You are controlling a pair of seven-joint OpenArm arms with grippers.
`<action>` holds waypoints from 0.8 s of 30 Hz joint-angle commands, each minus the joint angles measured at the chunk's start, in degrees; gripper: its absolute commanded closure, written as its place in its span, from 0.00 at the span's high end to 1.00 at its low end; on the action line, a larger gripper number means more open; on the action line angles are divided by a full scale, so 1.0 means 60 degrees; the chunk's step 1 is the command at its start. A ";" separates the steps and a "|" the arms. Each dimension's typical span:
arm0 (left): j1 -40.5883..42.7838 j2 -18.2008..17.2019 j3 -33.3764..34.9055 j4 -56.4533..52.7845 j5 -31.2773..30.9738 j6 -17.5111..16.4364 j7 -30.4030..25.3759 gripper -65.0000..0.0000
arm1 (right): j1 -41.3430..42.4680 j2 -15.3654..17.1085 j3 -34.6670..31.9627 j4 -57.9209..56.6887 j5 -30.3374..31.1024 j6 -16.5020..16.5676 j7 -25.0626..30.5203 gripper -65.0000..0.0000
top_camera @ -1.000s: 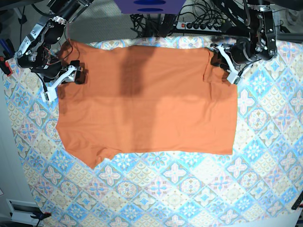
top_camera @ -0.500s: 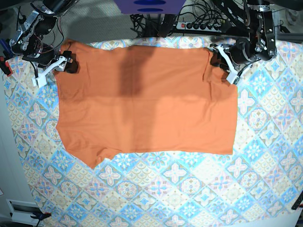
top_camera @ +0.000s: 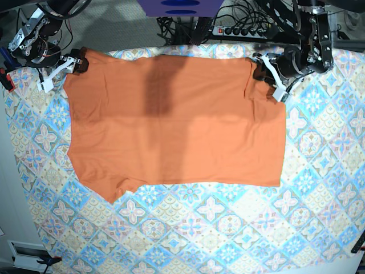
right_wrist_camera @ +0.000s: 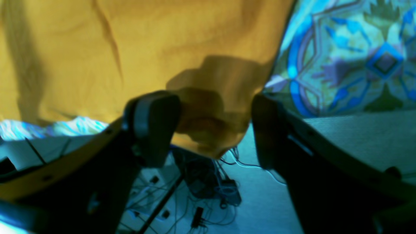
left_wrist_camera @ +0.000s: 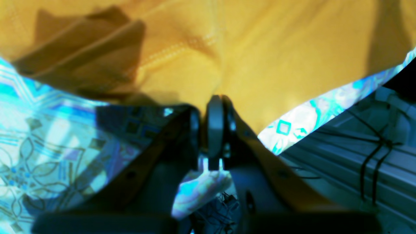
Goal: Fold the T-shirt properly
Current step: 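Close both grippers on the shirt's shoulder edges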
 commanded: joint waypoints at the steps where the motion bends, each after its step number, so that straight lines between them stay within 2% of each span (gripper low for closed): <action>1: -0.0030 -0.0118 -0.0037 0.0136 -0.0109 -0.0049 -0.0071 0.05 | 0.0020 0.0072 -0.0004 -0.0072 -0.0358 -0.0049 0.0030 0.60; 10: -0.0030 -0.0133 -0.0037 0.0136 -0.0109 -0.0049 -0.0071 0.05 | 0.0064 0.0087 -0.0429 -0.0365 -0.0388 -0.0049 0.0375 0.60; 14: -0.0016 -0.0133 -0.0037 0.0136 -0.0109 -0.0049 -0.0071 0.05 | 0.0078 0.0439 -0.0458 -0.1229 -0.0358 -0.0049 0.0682 0.60; 20: -0.0016 -0.0133 -0.0037 0.0136 -0.0109 -0.0049 -0.0071 0.05 | 0.0269 0.0453 -0.1513 -0.1728 -0.0358 -0.0049 0.0638 0.60; 24: -0.0030 -0.0133 -0.0037 0.0136 -0.0109 -0.0049 -0.0071 0.05 | 0.0415 0.0409 -0.1616 -0.1728 -0.0358 -0.0049 0.0624 0.60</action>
